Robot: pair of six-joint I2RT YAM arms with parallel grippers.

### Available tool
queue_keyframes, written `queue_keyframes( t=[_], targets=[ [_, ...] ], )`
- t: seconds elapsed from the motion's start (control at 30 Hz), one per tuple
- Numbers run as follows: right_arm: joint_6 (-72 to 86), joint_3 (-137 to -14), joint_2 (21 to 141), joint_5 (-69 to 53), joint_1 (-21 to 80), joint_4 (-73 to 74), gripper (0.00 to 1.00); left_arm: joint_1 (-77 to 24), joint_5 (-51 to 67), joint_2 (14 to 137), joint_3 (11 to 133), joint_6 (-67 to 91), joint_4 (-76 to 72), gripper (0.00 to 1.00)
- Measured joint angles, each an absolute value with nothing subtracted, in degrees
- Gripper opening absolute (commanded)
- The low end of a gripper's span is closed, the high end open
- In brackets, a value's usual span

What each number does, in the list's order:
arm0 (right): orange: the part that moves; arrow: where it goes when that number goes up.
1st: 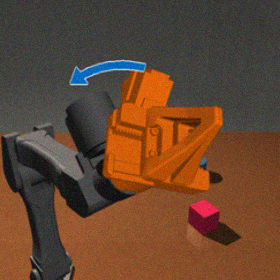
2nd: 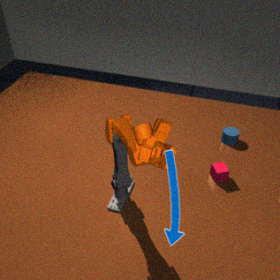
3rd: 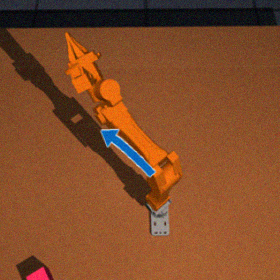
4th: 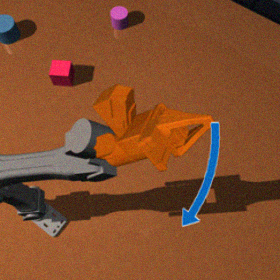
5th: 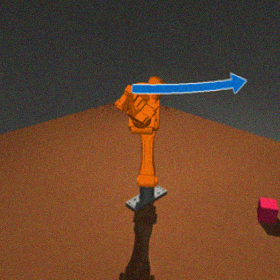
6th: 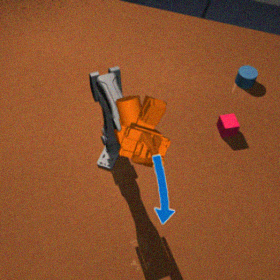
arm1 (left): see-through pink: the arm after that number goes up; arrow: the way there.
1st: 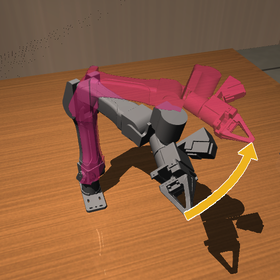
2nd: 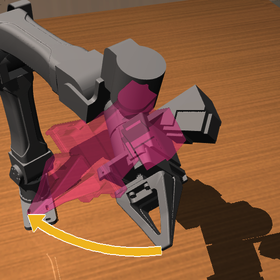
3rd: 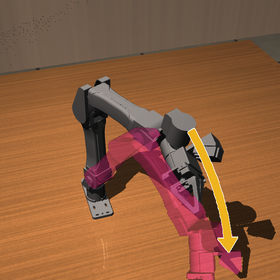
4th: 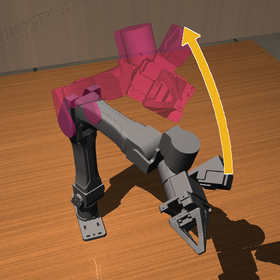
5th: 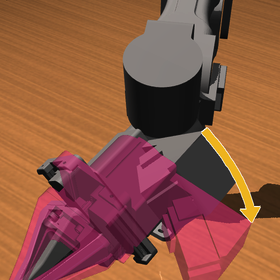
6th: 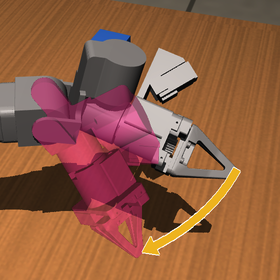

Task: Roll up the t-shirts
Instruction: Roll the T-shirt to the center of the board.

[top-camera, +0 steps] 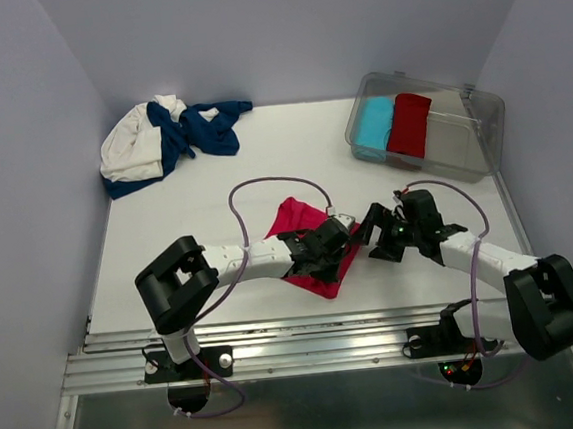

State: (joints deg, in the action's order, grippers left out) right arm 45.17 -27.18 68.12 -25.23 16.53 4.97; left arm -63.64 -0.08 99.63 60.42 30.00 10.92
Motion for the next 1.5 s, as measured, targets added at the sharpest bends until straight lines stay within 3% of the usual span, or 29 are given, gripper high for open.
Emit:
queue_keyframes(
  t=[0.23,0.33,0.43,0.53,0.57,0.6,0.63,0.7,0.73,0.9,1.27,1.5],
  targets=[
    [48.3,-25.8,76.1,-28.5,21.0,-5.6,0.89,-63.0,4.8,99.2,59.6,28.8,8.0,0.0],
    [49.4,-25.6,78.7,-29.5,22.1,-9.9,0.79,-62.4,6.4,98.1,58.5,28.1,7.6,0.0],
    [50.8,-25.3,80.3,-29.8,22.6,-13.0,0.64,-61.4,8.1,96.0,57.1,27.4,7.2,0.0],
    [51.8,-25.3,81.0,-29.3,22.8,-13.9,0.43,-60.2,9.6,94.3,55.9,27.0,6.6,0.0],
    [52.0,-25.3,81.0,-29.1,22.9,-14.1,0.29,-59.9,10.0,94.0,55.7,27.0,6.6,0.03],
    [52.4,-25.3,81.0,-28.9,23.0,-14.2,0.23,-59.8,10.2,93.9,55.6,26.9,6.5,0.12],
    [52.7,-25.3,81.0,-28.7,23.0,-14.5,0.18,-59.7,10.3,93.9,55.6,26.7,6.5,0.32],
    [52.9,-25.3,81.0,-28.3,23.4,-14.5,0.05,-59.7,10.3,93.9,55.6,26.4,6.6,0.48],
    [53.1,-25.3,81.0,-27.9,23.7,-14.4,0.01,-59.7,10.3,93.9,55.6,25.9,6.9,0.6],
    [54.0,-25.7,80.7,-25.7,25.3,-12.9,0.01,-60.1,8.8,93.0,55.6,25.5,9.4,0.83],
    [57.7,-27.7,78.2,-22.6,26.8,-6.3,0.01,-68.8,-8.1,90.7,61.5,28.2,16.2,0.82],
    [59.0,-28.5,77.0,-22.0,26.8,-3.1,0.01,-72.4,-16.7,95.3,66.1,29.2,18.9,0.82]
  ],
)
